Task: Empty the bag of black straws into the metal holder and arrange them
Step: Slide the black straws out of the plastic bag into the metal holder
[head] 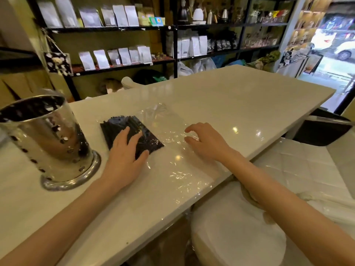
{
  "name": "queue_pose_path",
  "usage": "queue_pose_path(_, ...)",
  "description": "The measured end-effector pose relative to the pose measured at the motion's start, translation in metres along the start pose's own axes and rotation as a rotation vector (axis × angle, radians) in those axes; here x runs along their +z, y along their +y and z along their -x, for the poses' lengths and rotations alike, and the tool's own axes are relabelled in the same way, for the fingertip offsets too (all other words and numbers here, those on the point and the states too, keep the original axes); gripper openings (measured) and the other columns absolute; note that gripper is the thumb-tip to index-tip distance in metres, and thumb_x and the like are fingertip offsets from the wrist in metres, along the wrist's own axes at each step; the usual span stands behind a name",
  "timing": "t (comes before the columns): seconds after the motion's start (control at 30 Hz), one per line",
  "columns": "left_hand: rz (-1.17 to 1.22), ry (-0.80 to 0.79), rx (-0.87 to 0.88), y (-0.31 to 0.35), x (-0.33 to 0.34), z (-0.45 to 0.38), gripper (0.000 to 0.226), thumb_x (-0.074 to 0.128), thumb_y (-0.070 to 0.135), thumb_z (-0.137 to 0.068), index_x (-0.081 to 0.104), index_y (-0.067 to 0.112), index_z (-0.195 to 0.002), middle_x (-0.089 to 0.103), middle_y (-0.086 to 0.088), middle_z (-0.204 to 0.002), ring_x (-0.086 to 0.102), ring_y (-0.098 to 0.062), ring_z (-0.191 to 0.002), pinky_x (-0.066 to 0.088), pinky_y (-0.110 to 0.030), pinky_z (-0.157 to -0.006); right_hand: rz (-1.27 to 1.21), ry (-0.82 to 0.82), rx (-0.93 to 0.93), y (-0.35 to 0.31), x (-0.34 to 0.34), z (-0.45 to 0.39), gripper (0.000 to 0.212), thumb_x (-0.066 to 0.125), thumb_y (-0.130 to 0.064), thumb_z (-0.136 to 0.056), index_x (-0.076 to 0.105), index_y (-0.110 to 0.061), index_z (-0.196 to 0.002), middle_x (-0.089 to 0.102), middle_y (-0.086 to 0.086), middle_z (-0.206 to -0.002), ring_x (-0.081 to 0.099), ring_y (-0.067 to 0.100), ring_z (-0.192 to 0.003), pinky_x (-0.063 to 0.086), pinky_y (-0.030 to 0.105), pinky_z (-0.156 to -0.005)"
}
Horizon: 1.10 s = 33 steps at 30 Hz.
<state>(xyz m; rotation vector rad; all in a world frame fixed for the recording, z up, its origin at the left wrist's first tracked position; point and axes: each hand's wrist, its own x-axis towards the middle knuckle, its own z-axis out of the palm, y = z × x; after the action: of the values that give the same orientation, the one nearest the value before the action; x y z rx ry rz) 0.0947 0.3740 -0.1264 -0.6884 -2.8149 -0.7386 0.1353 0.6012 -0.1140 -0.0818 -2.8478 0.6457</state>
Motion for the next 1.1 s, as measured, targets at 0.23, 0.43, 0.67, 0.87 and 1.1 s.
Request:
queue_pose_path(0.23,0.472,0.062,-0.425,-0.009,-0.01,0.002,0.049,0.048,0.033,-0.089,0.035,0.021,-0.135,0.012,-0.005,-0.152,0.022,-0.025,-0.137,0.024,-0.038,-0.11,-0.027,-0.063,0.339,-0.02,0.029,-0.078,0.056,0.052,-0.043,-0.086,0.04,-0.006,-0.126,0.051,0.018,-0.127,0.042,0.036,-0.119,0.038,0.043,-0.097)
queue_pose_path(0.43,0.828,0.03,-0.591,-0.01,-0.018,-0.008,0.045,0.05,0.024,-0.088,0.04,0.017,-0.132,0.037,-0.007,-0.141,0.037,-0.019,-0.123,0.032,-0.027,-0.088,-0.229,-0.088,0.546,-0.022,0.028,-0.108,0.043,0.068,-0.035,-0.071,0.054,-0.009,-0.102,0.054,0.015,-0.114,0.049,0.036,-0.111,0.043,0.042,-0.094)
queue_pose_path(0.67,1.046,0.081,-0.713,-0.014,-0.022,-0.013,0.041,0.052,0.017,-0.086,0.045,0.015,-0.125,0.038,-0.008,-0.141,0.033,-0.025,-0.131,0.029,-0.04,-0.109,-0.408,-0.263,0.472,-0.04,0.002,-0.118,0.033,0.07,-0.004,-0.074,0.043,-0.006,-0.055,0.04,0.007,-0.056,0.035,0.015,-0.046,0.032,0.021,-0.042)
queue_pose_path(0.87,1.401,0.146,-0.829,-0.007,-0.029,-0.018,0.038,0.051,0.011,-0.085,0.047,0.004,-0.122,0.055,-0.014,-0.123,0.053,-0.027,-0.114,0.04,-0.038,-0.102,-0.403,-0.084,0.145,-0.092,-0.027,-0.124,0.018,0.068,-0.017,-0.08,0.059,-0.002,-0.086,0.047,0.005,-0.065,0.042,0.013,-0.052,0.032,0.02,-0.044)
queue_pose_path(1.1,2.059,0.088,-0.888,-0.004,-0.041,-0.019,0.038,0.052,0.022,-0.083,0.034,0.013,-0.116,0.051,-0.025,-0.118,0.054,-0.036,-0.11,0.042,-0.047,-0.098,-0.262,0.11,-0.219,-0.156,-0.101,-0.124,0.014,0.061,-0.021,-0.085,0.063,-0.008,-0.082,0.055,-0.002,-0.068,0.052,0.011,-0.064,0.043,0.02,-0.057)
